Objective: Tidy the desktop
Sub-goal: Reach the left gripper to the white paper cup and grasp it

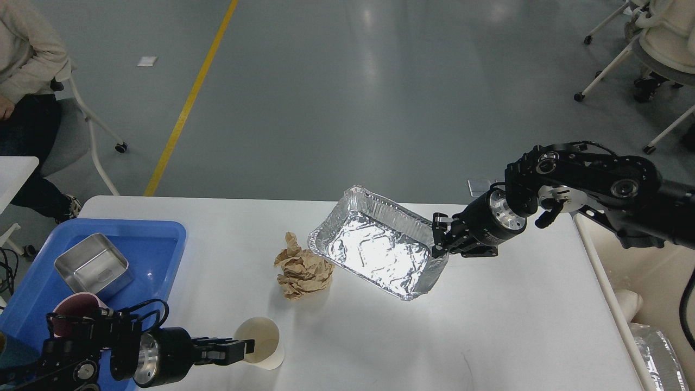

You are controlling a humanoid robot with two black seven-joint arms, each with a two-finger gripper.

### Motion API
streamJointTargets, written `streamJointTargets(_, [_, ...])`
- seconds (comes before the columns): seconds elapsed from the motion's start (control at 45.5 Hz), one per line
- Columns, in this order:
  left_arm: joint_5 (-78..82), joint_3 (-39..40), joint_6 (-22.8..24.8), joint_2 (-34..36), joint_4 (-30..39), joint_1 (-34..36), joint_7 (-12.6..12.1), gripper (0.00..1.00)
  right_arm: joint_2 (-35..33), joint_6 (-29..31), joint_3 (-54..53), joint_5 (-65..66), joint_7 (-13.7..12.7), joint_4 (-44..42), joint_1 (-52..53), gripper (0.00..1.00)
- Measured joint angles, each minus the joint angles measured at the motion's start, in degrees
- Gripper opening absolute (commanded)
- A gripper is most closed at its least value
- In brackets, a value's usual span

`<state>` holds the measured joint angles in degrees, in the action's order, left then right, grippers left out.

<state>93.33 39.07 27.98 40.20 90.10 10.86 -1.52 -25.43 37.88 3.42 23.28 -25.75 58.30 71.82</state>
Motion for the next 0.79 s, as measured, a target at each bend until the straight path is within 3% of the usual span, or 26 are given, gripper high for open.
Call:
streamJointTargets(0.263, [0.1,-0.2,0.2,0.6,0.4,-0.2,0.3,0.00,0.4,-0.1,0.0,0.2,0.0,0.0,-0.2,0.00])
streamJointTargets(0.439, [-0.9,1.3,2.0,5.4,3.8,0.1,1.7,0.00,0.4,-0.1,0.0,0.4,0.0,-0.1,-0.2,0.00])
streamJointTargets(0.637, [-5.2,6.5,3.2,10.4,8.8,0.7,3.3,0.00,0.5,-0.2,0.0,0.5,0.0,-0.1,-0.6,0.00])
streamJointTargets(0.79, [-9.2,12.1,6.6,11.9,10.7,3.1,3.9,0.00,0.5,-0.3,0.0,0.6,0.0,-0.1,-1.1,0.00])
